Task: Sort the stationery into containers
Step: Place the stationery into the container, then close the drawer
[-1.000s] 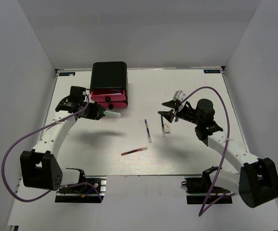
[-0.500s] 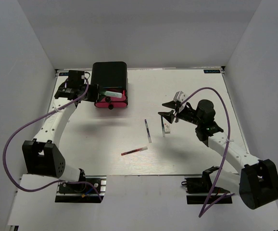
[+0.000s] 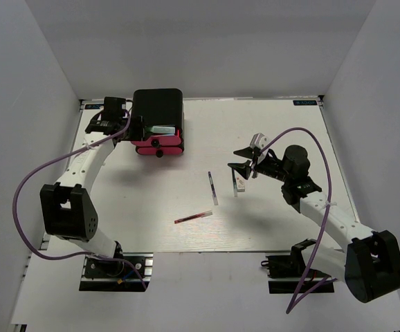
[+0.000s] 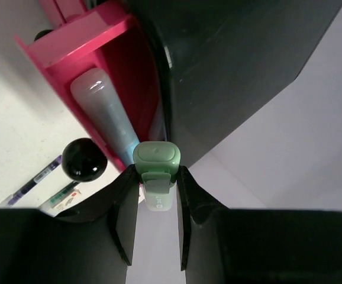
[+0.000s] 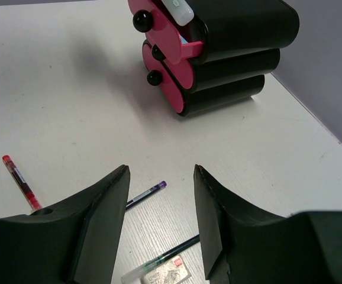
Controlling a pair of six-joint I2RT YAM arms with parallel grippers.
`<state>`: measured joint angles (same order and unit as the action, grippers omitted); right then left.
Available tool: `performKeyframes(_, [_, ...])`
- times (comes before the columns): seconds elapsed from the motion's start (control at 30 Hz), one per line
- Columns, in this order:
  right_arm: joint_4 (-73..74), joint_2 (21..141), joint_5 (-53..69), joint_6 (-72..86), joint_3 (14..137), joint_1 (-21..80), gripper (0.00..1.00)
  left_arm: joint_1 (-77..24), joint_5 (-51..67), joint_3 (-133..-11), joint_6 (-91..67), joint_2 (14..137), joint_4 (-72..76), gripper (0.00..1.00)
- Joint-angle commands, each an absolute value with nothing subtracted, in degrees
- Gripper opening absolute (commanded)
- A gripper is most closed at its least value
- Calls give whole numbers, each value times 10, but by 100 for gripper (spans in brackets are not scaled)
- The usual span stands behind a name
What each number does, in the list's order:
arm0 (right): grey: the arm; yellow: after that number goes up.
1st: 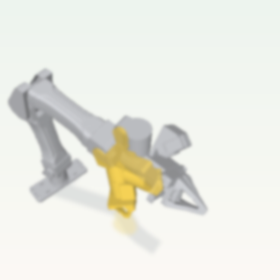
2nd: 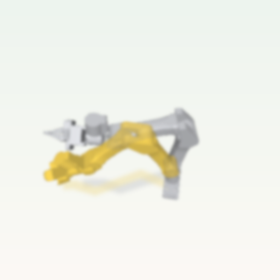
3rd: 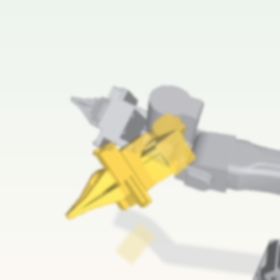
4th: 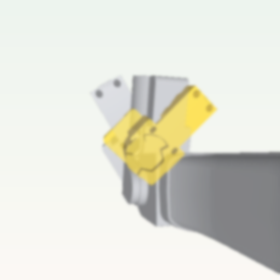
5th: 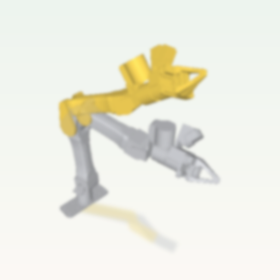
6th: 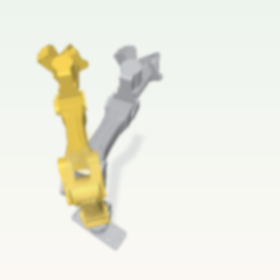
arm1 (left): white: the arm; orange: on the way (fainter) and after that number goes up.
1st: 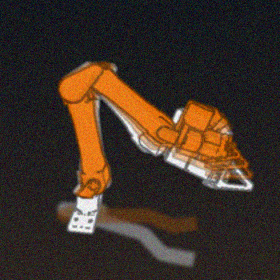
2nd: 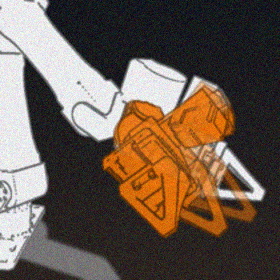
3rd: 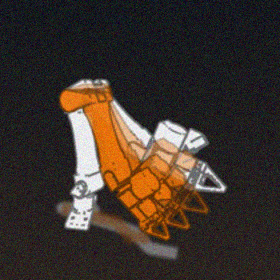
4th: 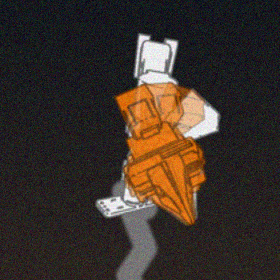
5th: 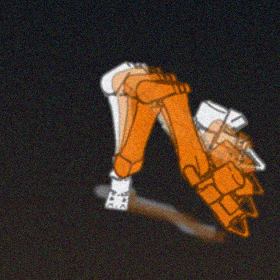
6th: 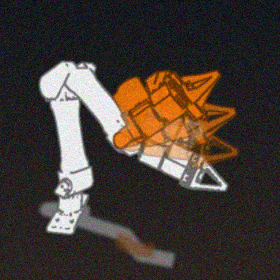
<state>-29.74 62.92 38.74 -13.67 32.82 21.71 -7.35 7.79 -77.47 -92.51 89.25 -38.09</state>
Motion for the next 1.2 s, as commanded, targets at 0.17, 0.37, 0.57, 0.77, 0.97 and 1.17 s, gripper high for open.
performKeyframes(0.17, [-314,616,388,-131,324,214,53,-76,52,-810,-934,902,-376,0])
performKeyframes(0.37, [-314,618,388,-131,324,215,53,-76,47,-810,-934,902,-388,18])
performKeyframes(0.57, [-314,621,388,-132,326,215,53,-76,41,-817,-929,902,-394,47])
performKeyframes(0.77, [-314,623,388,-130,329,215,53,-76,41,-835,-924,902,-399,59])
performKeyframes(0.97, [-313,621,388,-130,330,214,53,-76,29,-868,-884,875,-393,39])
performKeyframes(1.17, [-306,624,393,-134,330,214,20,-76,75,-793,-672,813,-318,0])
